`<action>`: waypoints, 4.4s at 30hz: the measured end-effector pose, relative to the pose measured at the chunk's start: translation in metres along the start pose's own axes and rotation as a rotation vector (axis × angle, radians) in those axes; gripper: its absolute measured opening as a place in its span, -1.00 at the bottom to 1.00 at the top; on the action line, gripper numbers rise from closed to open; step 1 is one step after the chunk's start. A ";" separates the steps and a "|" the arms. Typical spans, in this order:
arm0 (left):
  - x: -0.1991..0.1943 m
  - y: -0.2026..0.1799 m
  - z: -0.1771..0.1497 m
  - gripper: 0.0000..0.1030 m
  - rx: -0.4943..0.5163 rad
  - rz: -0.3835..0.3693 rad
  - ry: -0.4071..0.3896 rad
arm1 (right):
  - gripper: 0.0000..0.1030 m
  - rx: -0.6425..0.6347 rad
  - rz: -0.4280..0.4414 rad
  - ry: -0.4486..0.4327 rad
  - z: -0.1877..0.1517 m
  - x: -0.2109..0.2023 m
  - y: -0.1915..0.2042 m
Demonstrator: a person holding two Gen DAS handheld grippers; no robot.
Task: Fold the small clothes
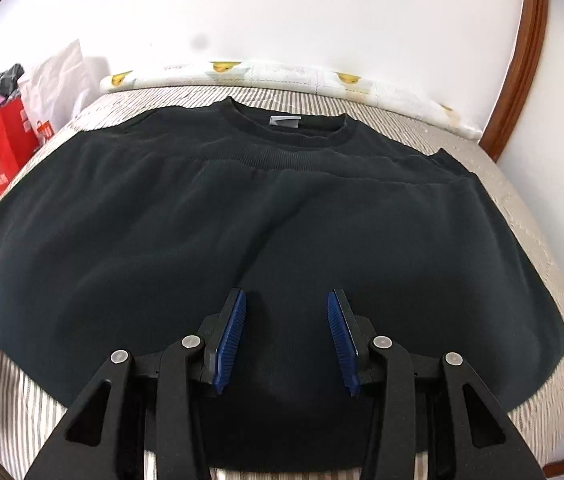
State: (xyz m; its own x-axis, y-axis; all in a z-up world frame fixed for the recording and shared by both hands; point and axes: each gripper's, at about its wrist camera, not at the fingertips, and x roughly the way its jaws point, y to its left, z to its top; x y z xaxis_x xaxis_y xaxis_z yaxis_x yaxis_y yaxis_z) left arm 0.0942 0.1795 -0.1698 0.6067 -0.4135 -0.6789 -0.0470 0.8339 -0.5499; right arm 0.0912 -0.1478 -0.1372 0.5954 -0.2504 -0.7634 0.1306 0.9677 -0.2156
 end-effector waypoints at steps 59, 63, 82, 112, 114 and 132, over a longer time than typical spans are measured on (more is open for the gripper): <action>0.078 -0.275 -0.010 -0.32 0.550 -0.091 0.147 | 0.13 0.189 0.273 -0.108 -0.018 -0.076 -0.166; 0.045 -0.243 -0.016 0.13 0.595 -0.065 0.084 | 0.30 0.180 0.331 -0.136 -0.015 -0.088 -0.134; 0.086 -0.164 -0.037 0.16 0.421 -0.065 0.151 | -0.06 0.281 0.431 -0.012 0.036 0.024 -0.060; 0.149 -0.305 -0.064 -0.04 0.645 0.018 0.119 | -0.67 0.412 0.115 -0.138 -0.038 0.005 -0.266; 0.142 -0.297 -0.063 -0.17 0.632 0.007 0.123 | -0.50 0.417 0.110 -0.130 -0.041 0.002 -0.267; 0.115 -0.238 0.000 -0.66 0.444 -0.019 0.036 | -0.62 0.349 0.138 -0.077 -0.013 0.018 -0.203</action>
State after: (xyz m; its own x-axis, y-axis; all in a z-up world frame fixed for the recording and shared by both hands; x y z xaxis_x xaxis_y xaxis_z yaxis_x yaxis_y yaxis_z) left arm 0.1751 -0.0664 -0.1167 0.5760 -0.4360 -0.6914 0.3140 0.8990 -0.3053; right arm 0.0650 -0.3490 -0.1155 0.6823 -0.1269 -0.7200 0.2989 0.9472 0.1163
